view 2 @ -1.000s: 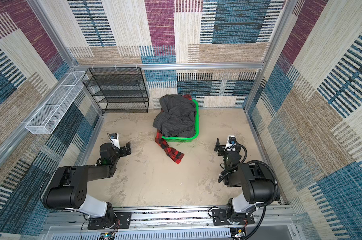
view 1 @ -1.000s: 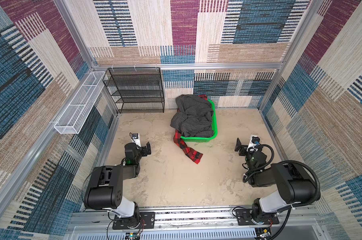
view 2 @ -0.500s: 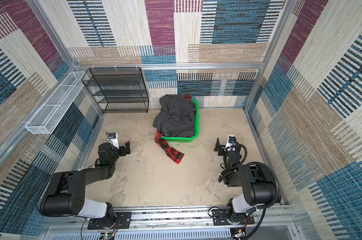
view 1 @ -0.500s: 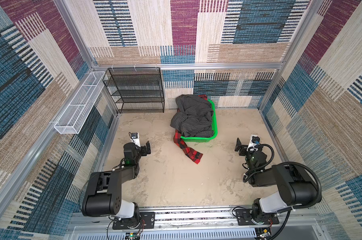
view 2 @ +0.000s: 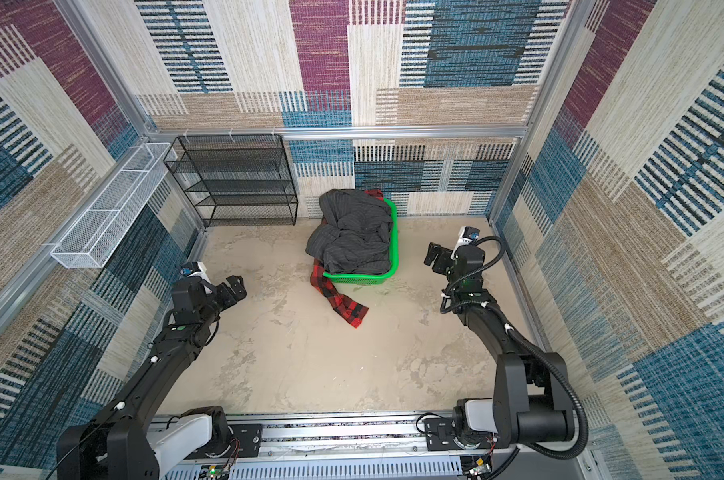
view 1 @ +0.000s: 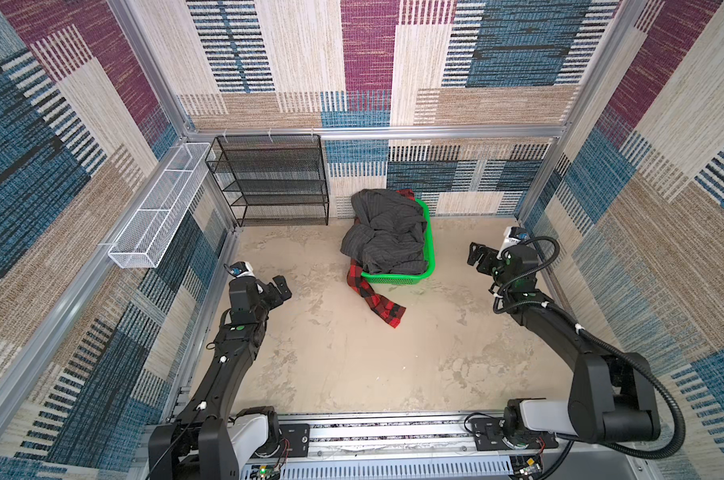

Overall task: Fold and stack the long sleeve shirts
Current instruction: 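Reach left gripper into green basket toward grey shirt while right gripper nears rim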

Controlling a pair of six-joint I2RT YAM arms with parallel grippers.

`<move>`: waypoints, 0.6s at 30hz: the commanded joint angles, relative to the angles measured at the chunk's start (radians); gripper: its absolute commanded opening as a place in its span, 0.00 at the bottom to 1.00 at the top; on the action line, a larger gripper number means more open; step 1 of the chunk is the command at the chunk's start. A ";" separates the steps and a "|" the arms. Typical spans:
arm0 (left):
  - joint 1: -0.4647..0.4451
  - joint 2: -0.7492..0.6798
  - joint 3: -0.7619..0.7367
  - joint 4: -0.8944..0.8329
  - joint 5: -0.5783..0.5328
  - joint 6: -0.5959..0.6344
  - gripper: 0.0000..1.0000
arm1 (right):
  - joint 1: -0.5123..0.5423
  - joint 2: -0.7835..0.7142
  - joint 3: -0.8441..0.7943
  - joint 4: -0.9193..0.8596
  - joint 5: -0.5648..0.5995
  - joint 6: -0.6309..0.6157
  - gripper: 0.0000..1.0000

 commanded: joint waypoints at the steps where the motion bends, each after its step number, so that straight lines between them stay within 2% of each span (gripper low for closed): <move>1: -0.015 0.030 0.083 -0.150 0.161 -0.066 1.00 | 0.005 0.076 0.081 -0.122 -0.151 0.028 0.99; 2: -0.024 0.036 0.102 -0.172 0.174 -0.067 1.00 | 0.008 0.106 0.108 -0.132 -0.166 0.028 0.86; 3: -0.035 0.040 0.117 -0.188 0.194 -0.062 1.00 | 0.012 0.142 0.143 -0.149 -0.176 0.032 0.65; 4: -0.046 0.044 0.133 -0.204 0.206 -0.062 1.00 | 0.017 0.170 0.169 -0.159 -0.184 0.034 0.56; 6: -0.083 0.052 0.168 -0.226 0.236 -0.065 1.00 | 0.035 0.227 0.215 -0.170 -0.210 0.032 0.46; 11: -0.227 0.135 0.341 -0.356 0.198 -0.015 1.00 | 0.105 0.349 0.314 -0.194 -0.246 0.014 0.44; 18: -0.348 0.393 0.672 -0.503 0.202 0.077 1.00 | 0.156 0.473 0.391 -0.185 -0.287 0.017 0.41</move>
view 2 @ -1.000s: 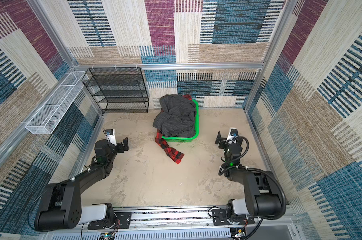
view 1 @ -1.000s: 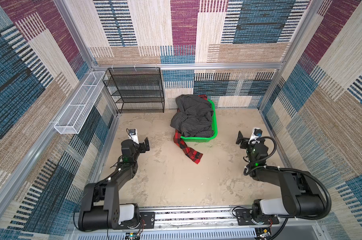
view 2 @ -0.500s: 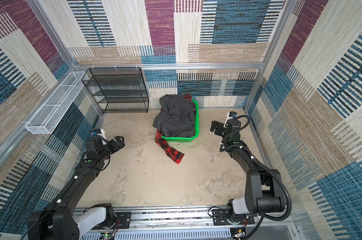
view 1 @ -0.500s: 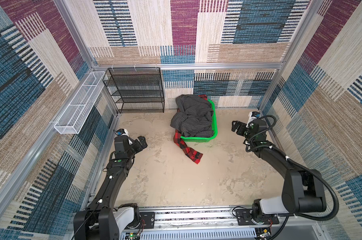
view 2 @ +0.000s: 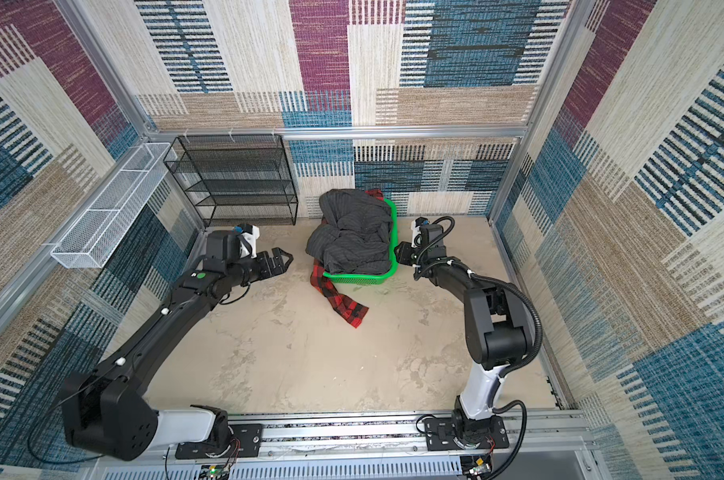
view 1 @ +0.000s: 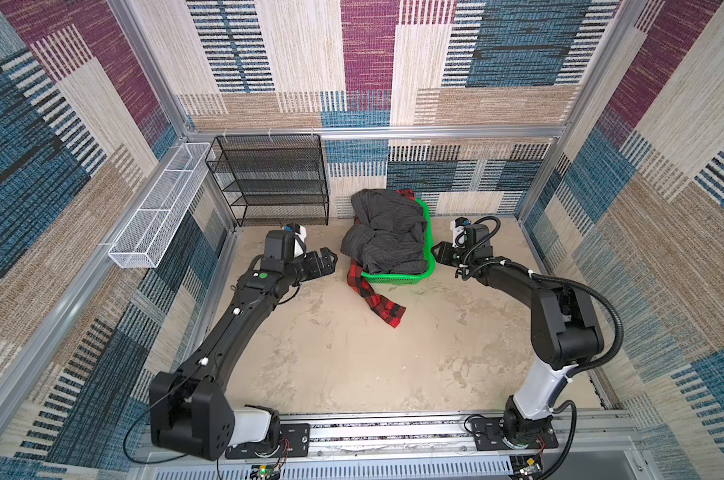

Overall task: Fold and stack the long sleeve shirts
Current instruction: 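Reach left gripper into green basket toward grey shirt while right gripper nears rim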

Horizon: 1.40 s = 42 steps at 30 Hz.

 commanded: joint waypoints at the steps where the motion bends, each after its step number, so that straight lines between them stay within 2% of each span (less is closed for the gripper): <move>1: -0.039 0.116 0.143 -0.128 0.009 0.084 1.00 | 0.014 0.031 0.021 0.006 -0.038 -0.001 0.40; 7: -0.108 0.400 0.472 -0.265 0.012 0.152 0.99 | 0.028 0.063 0.009 0.013 -0.048 0.000 0.30; 9: -0.134 0.510 0.623 -0.343 -0.013 0.180 0.97 | 0.030 0.064 0.001 0.013 -0.053 -0.003 0.27; 17: -0.187 0.925 1.240 -0.663 -0.105 0.265 0.91 | 0.034 0.023 -0.048 0.015 -0.039 -0.007 0.24; 19: -0.193 1.005 1.340 -0.720 -0.107 0.274 0.89 | 0.036 0.018 -0.055 0.014 -0.037 -0.007 0.23; 21: -0.199 1.034 1.351 -0.740 -0.112 0.277 0.87 | 0.037 0.011 -0.060 0.013 -0.034 -0.007 0.23; 27: -0.236 1.017 1.260 -0.738 -0.129 0.277 0.81 | 0.039 0.011 -0.066 0.013 -0.028 -0.005 0.23; 29: -0.249 1.009 1.245 -0.738 -0.126 0.280 0.77 | 0.039 0.008 -0.071 0.017 -0.024 0.001 0.23; 33: -0.267 0.998 1.217 -0.738 -0.121 0.284 0.51 | 0.039 0.003 -0.078 0.019 -0.016 0.005 0.23; 34: -0.269 0.997 1.215 -0.739 -0.120 0.283 0.39 | 0.039 0.002 -0.078 0.017 -0.012 0.006 0.22; 36: -0.268 0.990 1.217 -0.739 -0.126 0.276 0.08 | 0.039 0.002 -0.078 0.017 -0.006 0.006 0.22; 37: -0.268 0.981 1.220 -0.737 -0.127 0.272 0.00 | 0.039 0.004 -0.076 0.018 -0.002 0.007 0.22; 39: -0.268 0.955 1.227 -0.733 -0.122 0.270 0.00 | 0.039 0.007 -0.071 0.016 0.006 0.009 0.22; 42: -0.269 0.888 1.227 -0.713 -0.105 0.271 0.00 | 0.039 0.014 -0.059 0.012 0.025 0.020 0.33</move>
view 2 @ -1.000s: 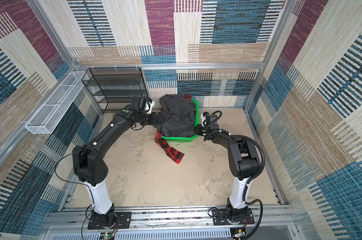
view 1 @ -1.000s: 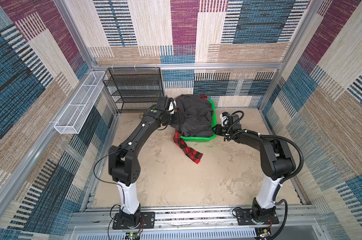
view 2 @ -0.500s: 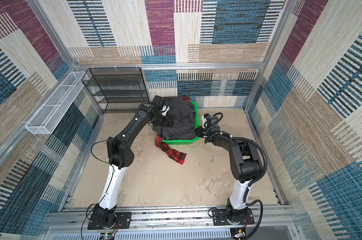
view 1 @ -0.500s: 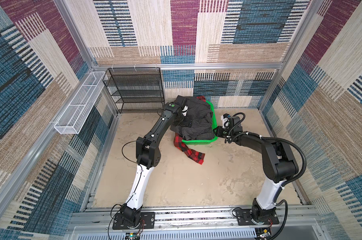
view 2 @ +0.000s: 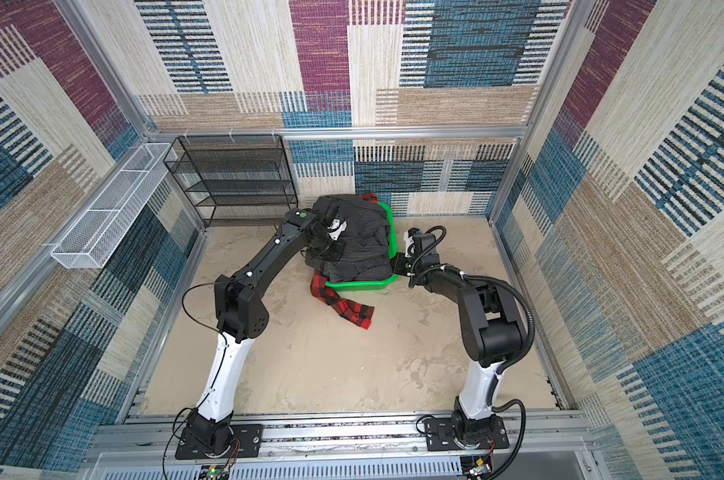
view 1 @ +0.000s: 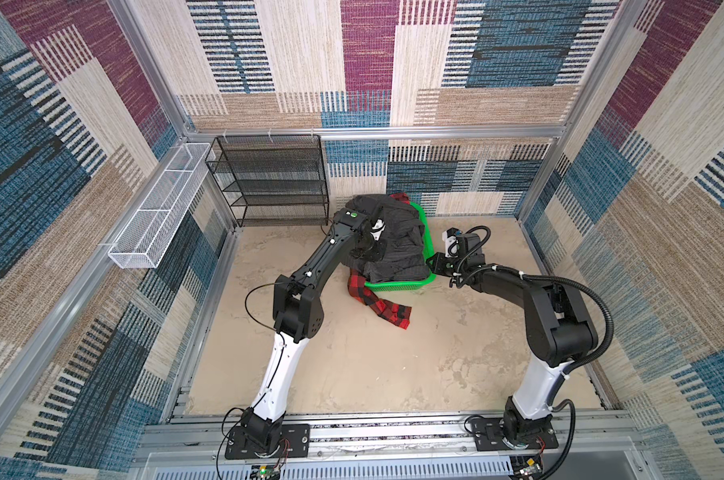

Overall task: Fold and stack the long sleeve shirts
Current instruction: 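Reach left gripper into green basket toward grey shirt while right gripper nears rim, then grasp the grey shirt with the left gripper and pull it out of the basket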

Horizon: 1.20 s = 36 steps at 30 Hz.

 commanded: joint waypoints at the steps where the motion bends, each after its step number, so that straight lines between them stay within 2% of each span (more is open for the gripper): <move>1: -0.001 -0.087 0.008 0.021 0.012 0.005 0.00 | 0.001 0.005 0.016 -0.012 0.036 0.010 0.36; 6: 0.000 -0.258 -0.049 0.048 -0.017 0.012 0.00 | 0.002 0.015 0.048 -0.018 0.042 0.029 0.43; 10: 0.000 -0.451 -0.184 0.114 -0.083 0.023 0.00 | 0.001 0.032 0.090 -0.030 0.057 0.037 0.43; 14: 0.007 -0.653 -0.337 0.183 -0.175 0.035 0.00 | 0.001 0.064 0.139 -0.043 0.069 0.037 0.34; 18: 0.039 -0.844 -0.454 0.204 -0.271 0.041 0.00 | 0.001 0.103 0.185 -0.077 0.112 0.033 0.20; 21: 0.093 -0.967 -0.536 0.204 -0.308 0.046 0.00 | 0.001 0.099 0.181 -0.091 0.170 0.034 0.15; 27: 0.270 -1.154 -0.683 0.181 -0.304 0.029 0.00 | -0.010 0.058 0.161 -0.130 0.305 0.034 0.06; 31: 0.347 -1.206 -0.725 0.151 -0.335 0.031 0.00 | -0.058 0.016 0.125 -0.156 0.330 0.024 0.05; 36: 0.418 -1.229 -0.737 0.135 -0.375 0.037 0.00 | -0.168 -0.051 0.078 -0.189 0.328 -0.017 0.07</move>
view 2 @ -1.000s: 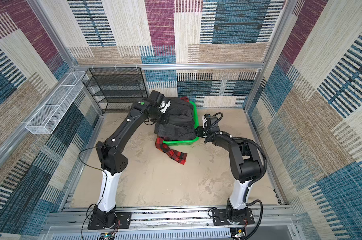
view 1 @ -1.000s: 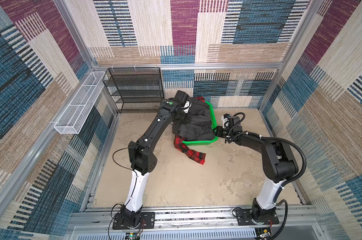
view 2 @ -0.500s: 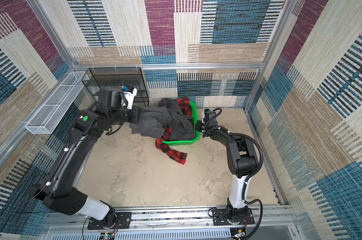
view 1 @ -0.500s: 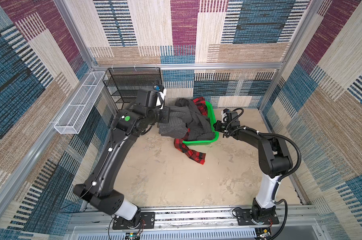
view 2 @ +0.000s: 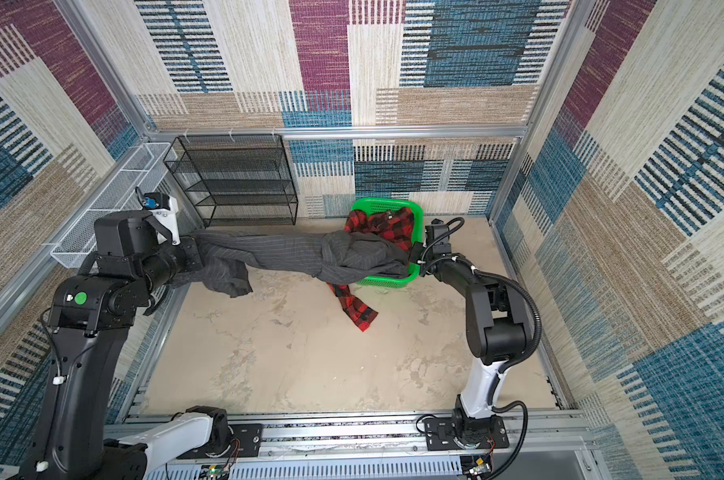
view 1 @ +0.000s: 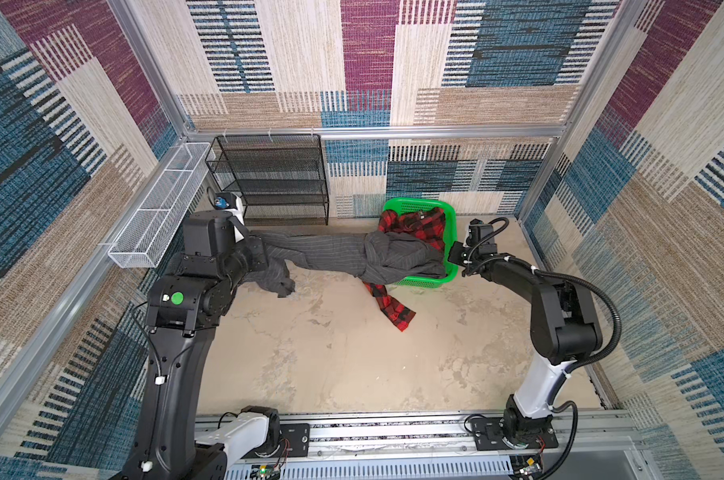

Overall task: Fold and stack the long sleeve shirts
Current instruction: 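Grasp the grey shirt with the left gripper and pull it out of the basket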

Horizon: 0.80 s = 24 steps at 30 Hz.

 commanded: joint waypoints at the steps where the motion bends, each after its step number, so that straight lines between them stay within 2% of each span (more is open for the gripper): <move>1: 0.034 -0.011 -0.008 0.005 -0.059 0.014 0.00 | -0.057 -0.038 -0.014 -0.051 0.084 -0.043 0.07; 5: 0.061 -0.012 -0.046 0.021 -0.100 0.011 0.00 | -0.122 -0.059 -0.018 -0.080 0.089 -0.068 0.11; 11: 0.117 0.001 -0.194 0.088 -0.117 -0.005 0.00 | -0.182 -0.037 0.009 -0.110 0.127 -0.085 0.12; 16: 0.196 0.008 -0.290 0.139 -0.069 -0.046 0.00 | -0.225 -0.010 0.034 -0.141 0.138 -0.079 0.17; 21: 0.252 0.052 -0.293 0.145 -0.013 -0.070 0.00 | -0.237 0.002 0.043 -0.147 0.152 -0.084 0.21; 24: 0.266 0.078 -0.288 0.137 0.009 -0.091 0.00 | -0.240 0.009 0.058 -0.160 0.152 -0.089 0.31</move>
